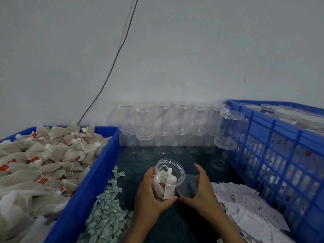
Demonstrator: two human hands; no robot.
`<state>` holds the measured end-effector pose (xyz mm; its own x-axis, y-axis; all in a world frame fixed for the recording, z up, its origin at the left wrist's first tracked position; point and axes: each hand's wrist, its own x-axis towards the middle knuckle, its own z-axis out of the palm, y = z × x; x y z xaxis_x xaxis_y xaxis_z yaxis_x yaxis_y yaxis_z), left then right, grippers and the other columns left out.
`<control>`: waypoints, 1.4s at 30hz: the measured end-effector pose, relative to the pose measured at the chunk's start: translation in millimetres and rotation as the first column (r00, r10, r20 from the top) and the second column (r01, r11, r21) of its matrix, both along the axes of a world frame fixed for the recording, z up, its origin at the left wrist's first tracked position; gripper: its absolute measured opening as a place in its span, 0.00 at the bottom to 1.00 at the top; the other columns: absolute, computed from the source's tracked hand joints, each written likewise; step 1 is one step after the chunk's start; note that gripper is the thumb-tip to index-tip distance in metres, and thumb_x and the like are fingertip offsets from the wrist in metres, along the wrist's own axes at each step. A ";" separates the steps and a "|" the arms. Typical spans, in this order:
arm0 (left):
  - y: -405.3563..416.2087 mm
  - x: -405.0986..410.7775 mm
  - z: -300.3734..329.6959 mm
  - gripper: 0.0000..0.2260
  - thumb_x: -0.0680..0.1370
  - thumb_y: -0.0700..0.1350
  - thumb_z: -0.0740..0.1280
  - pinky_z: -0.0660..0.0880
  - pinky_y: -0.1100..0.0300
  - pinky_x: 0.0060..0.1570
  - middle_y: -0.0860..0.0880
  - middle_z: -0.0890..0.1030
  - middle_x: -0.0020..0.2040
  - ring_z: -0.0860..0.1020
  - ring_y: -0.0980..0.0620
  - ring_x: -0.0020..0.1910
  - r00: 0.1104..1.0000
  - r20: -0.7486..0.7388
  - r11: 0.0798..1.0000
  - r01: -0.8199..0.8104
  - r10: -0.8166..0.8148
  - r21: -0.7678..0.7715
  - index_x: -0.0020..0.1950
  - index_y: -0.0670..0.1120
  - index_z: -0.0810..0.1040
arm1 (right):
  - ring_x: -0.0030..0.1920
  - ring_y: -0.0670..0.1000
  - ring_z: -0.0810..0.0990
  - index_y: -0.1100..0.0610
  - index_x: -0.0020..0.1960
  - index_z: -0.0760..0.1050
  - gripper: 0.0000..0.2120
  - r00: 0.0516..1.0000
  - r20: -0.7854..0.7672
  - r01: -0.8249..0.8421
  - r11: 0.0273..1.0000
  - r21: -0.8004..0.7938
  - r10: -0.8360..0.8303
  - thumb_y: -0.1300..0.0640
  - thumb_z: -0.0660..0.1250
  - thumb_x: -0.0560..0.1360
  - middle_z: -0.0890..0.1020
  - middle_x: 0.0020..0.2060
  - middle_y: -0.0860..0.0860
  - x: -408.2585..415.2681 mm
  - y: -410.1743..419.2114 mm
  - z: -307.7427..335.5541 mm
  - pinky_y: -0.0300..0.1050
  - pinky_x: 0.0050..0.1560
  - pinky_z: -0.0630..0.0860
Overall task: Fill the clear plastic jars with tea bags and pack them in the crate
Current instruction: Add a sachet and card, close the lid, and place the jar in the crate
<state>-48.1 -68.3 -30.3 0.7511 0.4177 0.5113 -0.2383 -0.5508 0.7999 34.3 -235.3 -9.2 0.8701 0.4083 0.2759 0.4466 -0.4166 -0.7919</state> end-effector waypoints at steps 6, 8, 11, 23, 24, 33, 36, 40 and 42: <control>2.9 -5.7 6.6 0.43 0.57 0.61 0.77 0.71 0.58 0.57 0.68 0.70 0.60 0.68 0.69 0.60 0.993 0.012 0.982 -0.114 0.114 0.152 0.68 0.68 0.60 | 0.62 0.36 0.66 0.31 0.72 0.48 0.55 0.994 0.101 -0.057 0.990 0.128 0.044 0.54 0.80 0.58 0.65 0.60 0.37 2.8 -4.8 0.8 0.35 0.58 0.66; 3.7 -6.2 8.7 0.44 0.57 0.59 0.79 0.66 0.61 0.56 0.69 0.69 0.59 0.68 0.70 0.58 0.989 0.029 0.963 -0.151 0.148 0.225 0.68 0.67 0.60 | 0.61 0.32 0.64 0.30 0.72 0.47 0.57 0.989 0.143 -0.062 0.991 0.117 0.045 0.55 0.80 0.59 0.61 0.59 0.31 2.8 -6.9 1.2 0.31 0.54 0.67; 4.3 -6.0 11.0 0.45 0.58 0.58 0.79 0.64 0.58 0.57 0.63 0.72 0.60 0.70 0.62 0.58 0.982 0.034 0.926 -0.188 0.187 0.329 0.70 0.63 0.59 | 0.63 0.33 0.63 0.32 0.73 0.47 0.56 0.967 0.253 -0.055 0.995 0.086 0.032 0.56 0.79 0.60 0.56 0.63 0.30 1.2 -10.1 7.1 0.32 0.56 0.67; 5.5 -5.6 12.6 0.43 0.61 0.61 0.76 0.56 0.61 0.62 0.63 0.66 0.63 0.63 0.63 0.63 0.988 -0.024 0.889 -0.129 0.155 0.440 0.70 0.64 0.55 | 0.67 0.41 0.70 0.33 0.73 0.50 0.49 0.961 0.156 -0.265 0.930 0.256 0.231 0.46 0.78 0.63 0.69 0.64 0.39 -14.2 -10.1 22.0 0.37 0.67 0.67; 5.0 -5.5 13.0 0.43 0.61 0.61 0.75 0.57 0.60 0.62 0.63 0.66 0.63 0.64 0.62 0.63 0.990 -0.012 0.888 -0.121 0.141 0.444 0.70 0.64 0.56 | 0.67 0.41 0.71 0.33 0.73 0.52 0.47 0.961 0.122 -0.276 0.904 0.326 0.249 0.45 0.77 0.64 0.70 0.63 0.39 -15.4 -9.1 22.1 0.36 0.65 0.69; 5.1 -6.8 11.2 0.41 0.61 0.63 0.74 0.63 0.74 0.57 0.67 0.66 0.66 0.63 0.65 0.67 0.999 -0.036 0.922 0.037 -0.025 0.386 0.69 0.72 0.56 | 0.63 0.39 0.70 0.41 0.69 0.68 0.27 0.957 0.191 -0.275 0.898 0.343 0.220 0.42 0.69 0.72 0.67 0.60 0.40 -30.7 12.2 18.9 0.29 0.59 0.70; 7.7 -5.5 11.4 0.44 0.62 0.62 0.75 0.64 0.73 0.57 0.69 0.65 0.67 0.63 0.65 0.68 0.996 -0.065 0.920 0.088 -0.068 0.383 0.71 0.74 0.52 | 0.62 0.40 0.72 0.40 0.66 0.71 0.24 0.958 0.150 -0.286 0.875 0.390 0.246 0.44 0.72 0.71 0.68 0.60 0.43 -30.6 12.1 20.4 0.31 0.59 0.71; 12.2 -4.9 11.7 0.46 0.60 0.61 0.77 0.67 0.69 0.59 0.70 0.65 0.66 0.65 0.64 0.66 0.992 -0.082 0.929 0.123 -0.100 0.350 0.72 0.71 0.55 | 0.64 0.43 0.72 0.39 0.64 0.74 0.24 0.942 0.136 -0.336 0.862 0.379 0.307 0.48 0.74 0.69 0.70 0.60 0.44 -28.5 7.7 26.2 0.38 0.62 0.72; 13.7 -5.1 9.5 0.48 0.58 0.59 0.79 0.71 0.67 0.58 0.72 0.63 0.65 0.68 0.65 0.64 0.990 -0.086 0.959 0.131 -0.113 0.251 0.72 0.65 0.57 | 0.65 0.44 0.72 0.41 0.62 0.76 0.25 0.931 0.127 -0.364 0.849 0.384 0.342 0.50 0.76 0.67 0.70 0.60 0.43 -27.7 6.6 29.1 0.37 0.62 0.72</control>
